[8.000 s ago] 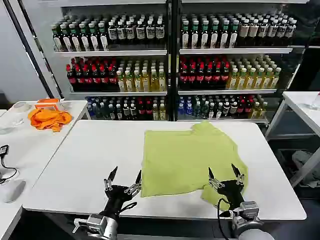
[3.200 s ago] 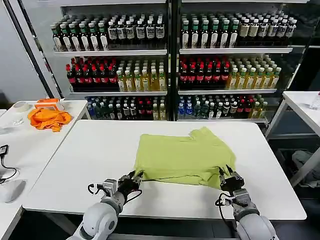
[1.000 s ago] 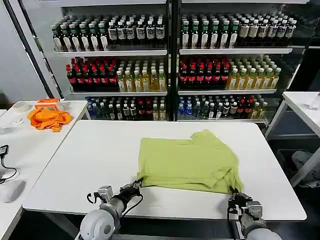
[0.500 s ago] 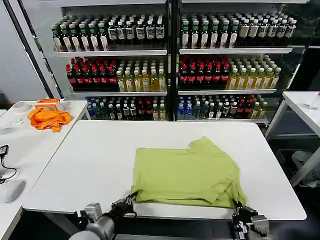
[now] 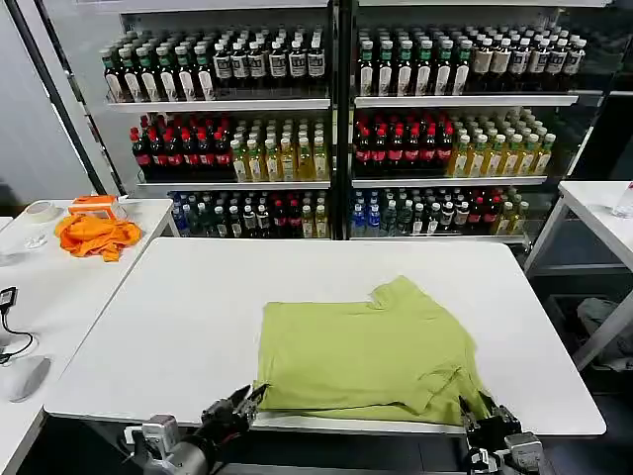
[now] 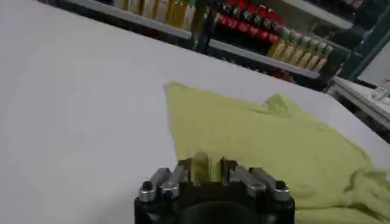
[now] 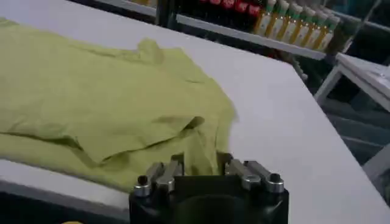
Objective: Fold and organize the clothes.
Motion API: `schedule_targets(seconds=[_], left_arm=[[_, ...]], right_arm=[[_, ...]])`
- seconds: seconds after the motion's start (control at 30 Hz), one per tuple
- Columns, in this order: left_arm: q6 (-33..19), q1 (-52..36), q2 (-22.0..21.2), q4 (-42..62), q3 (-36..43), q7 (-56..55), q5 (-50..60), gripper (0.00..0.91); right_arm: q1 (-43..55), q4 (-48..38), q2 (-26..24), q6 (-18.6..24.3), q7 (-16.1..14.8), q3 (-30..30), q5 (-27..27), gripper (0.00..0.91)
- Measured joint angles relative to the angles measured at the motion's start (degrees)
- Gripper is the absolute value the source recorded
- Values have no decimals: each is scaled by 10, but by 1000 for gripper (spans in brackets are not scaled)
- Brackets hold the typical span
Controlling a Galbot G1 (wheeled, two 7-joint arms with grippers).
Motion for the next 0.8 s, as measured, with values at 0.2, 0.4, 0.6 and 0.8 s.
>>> schedule_targets(seconds=[0.2,0.4,0.6,0.8], left_arm=[[1,-40,20,24,3,-1,-4,907],[2,-98,26,67,17,-5,-5,907],[1,-177,21,127,47,-12,-5,907],[-2,-264,1,199,87,-21,2,907]], right_arm=[[48,-22,-11,-2,6,-12,11,907],[123,-62,-19,-3,14,-37,30,907],[224,-133,-15,-3,21,-80,63,907],[341,-223,0,-3,22,-135,94,907]])
